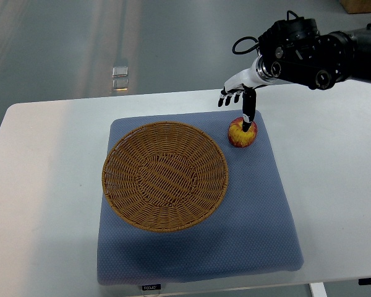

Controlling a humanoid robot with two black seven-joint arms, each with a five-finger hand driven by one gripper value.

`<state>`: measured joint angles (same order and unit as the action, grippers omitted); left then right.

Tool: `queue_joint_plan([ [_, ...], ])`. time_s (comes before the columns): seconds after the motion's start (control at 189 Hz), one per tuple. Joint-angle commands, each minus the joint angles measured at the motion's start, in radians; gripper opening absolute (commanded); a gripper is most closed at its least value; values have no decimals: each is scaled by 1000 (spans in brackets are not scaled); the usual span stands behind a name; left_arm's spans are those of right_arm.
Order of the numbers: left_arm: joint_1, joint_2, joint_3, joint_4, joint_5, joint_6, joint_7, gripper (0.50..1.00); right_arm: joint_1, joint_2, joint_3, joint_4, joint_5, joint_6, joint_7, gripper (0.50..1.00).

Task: Place red apple in basket with right hand
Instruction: 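Lower the right hand and close its fingers around the red apple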

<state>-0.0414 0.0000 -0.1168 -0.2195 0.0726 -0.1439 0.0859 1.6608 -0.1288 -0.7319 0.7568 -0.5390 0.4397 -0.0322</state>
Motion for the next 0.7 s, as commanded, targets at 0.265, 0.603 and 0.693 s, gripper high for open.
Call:
queue_joint_plan([
  [0.265,0,0,0,2,0,1,0,1000,-111,41,-1,-76,-79,-76,6,915],
  [0.603,0,0,0,2,0,1,0,1000,-165,61,-1,-116,-101,-85,9,913],
  [0.693,0,0,0,3,0,1,0,1000,-177,63,-1,-128,-102,-105,9,913],
])
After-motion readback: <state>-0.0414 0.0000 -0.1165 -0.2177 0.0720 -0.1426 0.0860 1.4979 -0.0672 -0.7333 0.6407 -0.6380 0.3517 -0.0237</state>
